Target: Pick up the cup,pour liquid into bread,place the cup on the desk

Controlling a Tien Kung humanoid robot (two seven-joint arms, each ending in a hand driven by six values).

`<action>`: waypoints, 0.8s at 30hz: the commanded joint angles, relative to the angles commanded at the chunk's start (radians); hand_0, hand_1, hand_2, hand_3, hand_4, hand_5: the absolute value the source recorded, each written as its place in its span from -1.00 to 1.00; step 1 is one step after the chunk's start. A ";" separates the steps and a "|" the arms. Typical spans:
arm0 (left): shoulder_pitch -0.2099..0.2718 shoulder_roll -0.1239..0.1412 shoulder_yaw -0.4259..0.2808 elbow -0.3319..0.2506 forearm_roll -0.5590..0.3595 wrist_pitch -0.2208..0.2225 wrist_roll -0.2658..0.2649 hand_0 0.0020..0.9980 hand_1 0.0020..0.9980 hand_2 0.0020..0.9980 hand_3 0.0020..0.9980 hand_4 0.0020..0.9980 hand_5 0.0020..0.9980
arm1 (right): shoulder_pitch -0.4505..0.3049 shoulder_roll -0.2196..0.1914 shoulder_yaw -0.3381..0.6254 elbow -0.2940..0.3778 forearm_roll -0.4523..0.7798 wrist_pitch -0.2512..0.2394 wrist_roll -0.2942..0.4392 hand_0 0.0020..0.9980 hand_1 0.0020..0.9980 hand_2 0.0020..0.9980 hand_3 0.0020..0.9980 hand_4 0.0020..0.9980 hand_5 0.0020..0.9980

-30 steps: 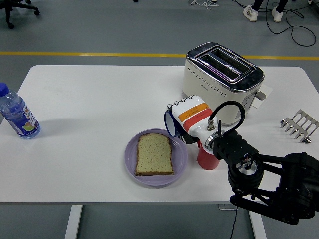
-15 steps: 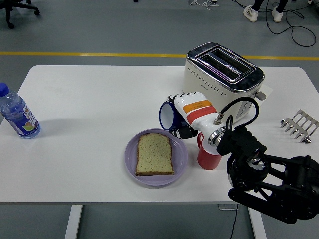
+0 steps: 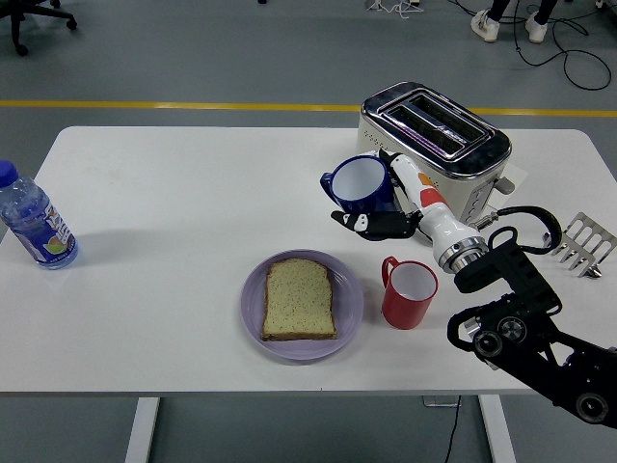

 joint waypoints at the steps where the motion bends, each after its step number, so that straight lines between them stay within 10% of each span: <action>1: 0.001 0.000 0.001 0.000 0.000 0.000 0.000 0.28 0.30 0.32 0.12 -0.35 0.68 | -0.015 -0.002 0.018 0.005 0.038 -0.010 0.022 -0.23 -0.23 0.11 0.12 0.13 -1.00; 24: 0.005 -0.003 0.009 0.000 0.009 0.000 -0.001 0.28 0.30 0.32 0.12 -0.35 0.67 | -0.348 -0.015 0.351 -0.100 0.138 0.059 0.410 -0.02 -0.12 0.16 0.18 0.10 -0.97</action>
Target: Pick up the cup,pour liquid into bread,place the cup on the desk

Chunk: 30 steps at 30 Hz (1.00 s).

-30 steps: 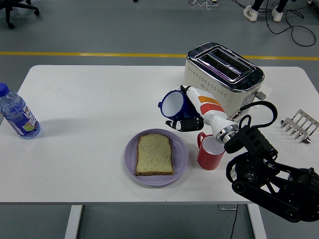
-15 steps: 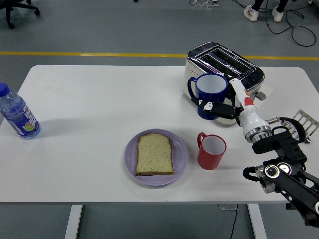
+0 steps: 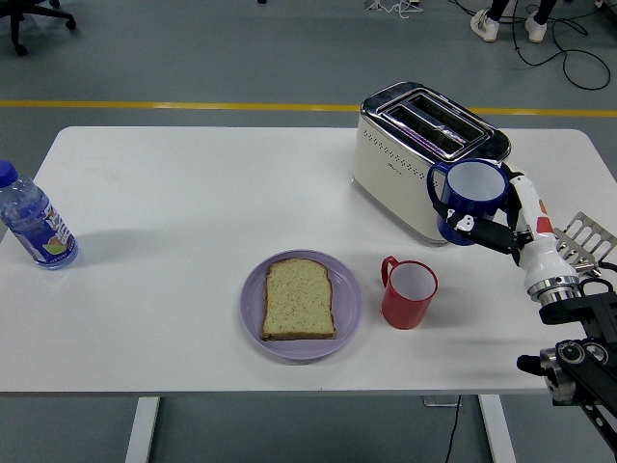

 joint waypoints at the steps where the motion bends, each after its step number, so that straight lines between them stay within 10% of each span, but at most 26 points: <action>1: 0.000 0.000 -0.001 0.000 0.000 0.000 0.000 0.28 0.30 0.32 0.12 -0.35 0.67 | -0.005 0.002 0.008 -0.004 0.002 0.000 0.006 -0.02 -0.12 0.16 0.18 0.10 -0.97; 30: -0.013 0.000 -0.008 -0.001 0.008 0.000 0.000 0.27 0.29 0.32 0.12 -0.35 0.68 | -0.105 0.130 0.124 -0.349 0.061 0.007 0.329 0.04 -0.11 0.15 0.17 0.12 -0.85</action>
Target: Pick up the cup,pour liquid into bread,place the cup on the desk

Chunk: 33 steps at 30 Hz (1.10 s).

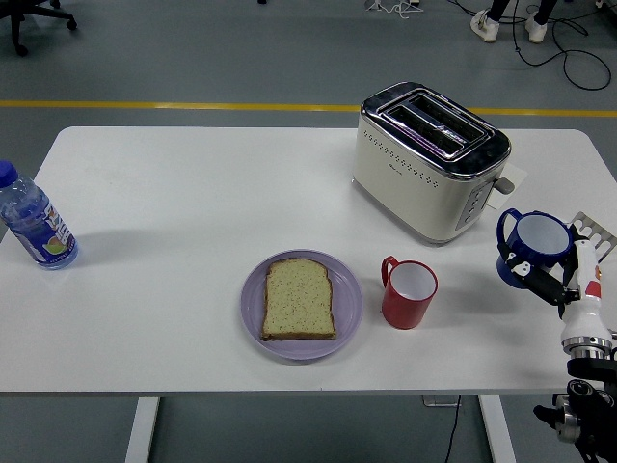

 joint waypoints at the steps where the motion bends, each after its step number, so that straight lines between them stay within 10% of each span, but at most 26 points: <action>1: 0.000 0.000 0.000 0.000 0.000 0.000 0.000 0.27 0.29 0.32 0.12 -0.35 0.68 | 0.000 0.000 -0.003 -0.005 0.002 0.001 0.002 0.04 -0.11 0.15 0.17 0.12 -0.85; 33: -0.004 -0.002 0.007 -0.001 -0.003 -0.001 0.000 0.28 0.30 0.32 0.13 -0.35 0.70 | 0.030 0.039 -0.070 -0.178 0.069 0.008 0.046 0.05 -0.10 0.16 0.17 0.12 -0.77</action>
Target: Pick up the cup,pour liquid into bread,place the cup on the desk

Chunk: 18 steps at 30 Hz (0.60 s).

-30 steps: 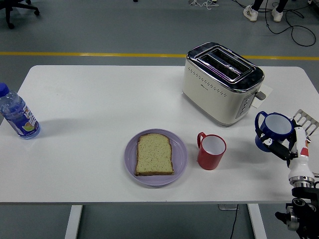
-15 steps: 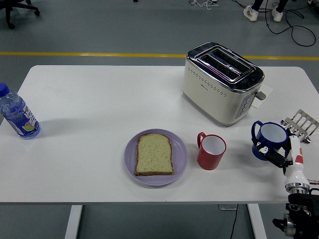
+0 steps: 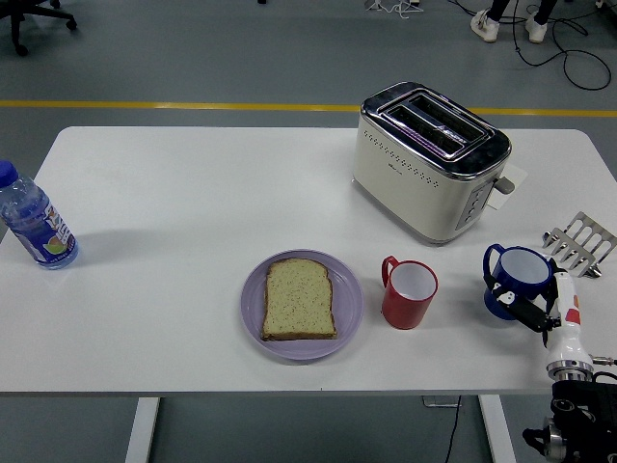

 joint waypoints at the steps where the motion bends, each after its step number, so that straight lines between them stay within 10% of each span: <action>1: 0.000 0.000 0.000 0.000 0.000 0.000 0.000 0.28 0.30 0.32 0.13 -0.35 0.70 | 0.002 0.002 0.000 -0.005 0.000 0.001 0.000 0.05 -0.10 0.16 0.17 0.12 -0.77; 18: 0.009 -0.003 0.012 0.000 -0.006 -0.001 0.000 0.28 0.30 0.32 0.13 -0.35 0.70 | 0.006 0.012 -0.007 -0.036 -0.027 0.017 -0.016 0.11 -0.02 0.20 0.22 0.40 -0.71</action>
